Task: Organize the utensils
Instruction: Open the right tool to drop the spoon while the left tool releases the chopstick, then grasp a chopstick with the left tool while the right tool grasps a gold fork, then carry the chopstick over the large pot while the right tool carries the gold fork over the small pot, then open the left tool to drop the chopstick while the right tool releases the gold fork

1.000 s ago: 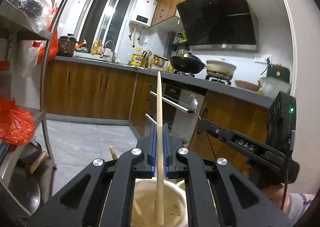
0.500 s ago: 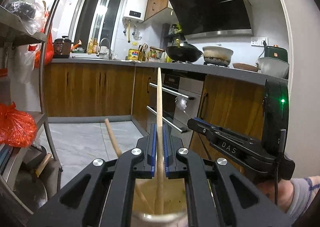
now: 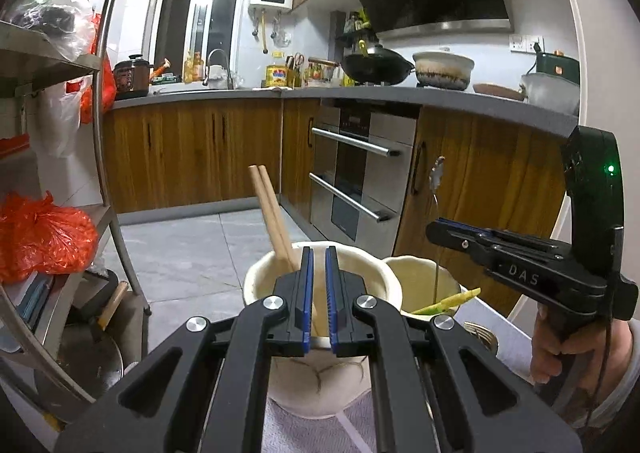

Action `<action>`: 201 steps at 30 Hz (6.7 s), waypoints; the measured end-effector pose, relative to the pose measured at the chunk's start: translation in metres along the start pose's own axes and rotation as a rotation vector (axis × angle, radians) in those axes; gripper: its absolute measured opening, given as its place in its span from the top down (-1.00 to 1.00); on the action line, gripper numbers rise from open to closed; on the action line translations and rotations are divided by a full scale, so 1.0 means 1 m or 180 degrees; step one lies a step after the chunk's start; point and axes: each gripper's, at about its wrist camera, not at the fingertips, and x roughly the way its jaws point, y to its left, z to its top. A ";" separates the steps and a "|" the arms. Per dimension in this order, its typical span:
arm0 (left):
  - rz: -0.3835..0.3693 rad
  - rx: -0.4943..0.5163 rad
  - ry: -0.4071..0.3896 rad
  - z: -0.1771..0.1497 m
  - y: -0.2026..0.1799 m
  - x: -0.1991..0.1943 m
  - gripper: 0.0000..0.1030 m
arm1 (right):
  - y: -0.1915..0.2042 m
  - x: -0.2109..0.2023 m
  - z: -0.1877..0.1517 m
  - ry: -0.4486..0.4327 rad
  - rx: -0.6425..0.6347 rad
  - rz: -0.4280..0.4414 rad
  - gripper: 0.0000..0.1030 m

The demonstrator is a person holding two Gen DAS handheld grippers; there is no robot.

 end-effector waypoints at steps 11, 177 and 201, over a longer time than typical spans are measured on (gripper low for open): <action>0.0061 0.0089 -0.0016 0.003 -0.009 -0.014 0.89 | -0.002 -0.004 -0.005 0.0143 0.0035 -0.0023 0.76; -0.0202 -0.0240 -0.0630 0.030 0.005 0.020 0.92 | -0.016 -0.062 0.041 -0.1306 0.0110 -0.0248 0.94; -0.0022 0.0059 -0.0299 -0.006 -0.014 0.015 0.92 | -0.006 -0.039 0.010 -0.0705 0.0017 -0.0303 0.93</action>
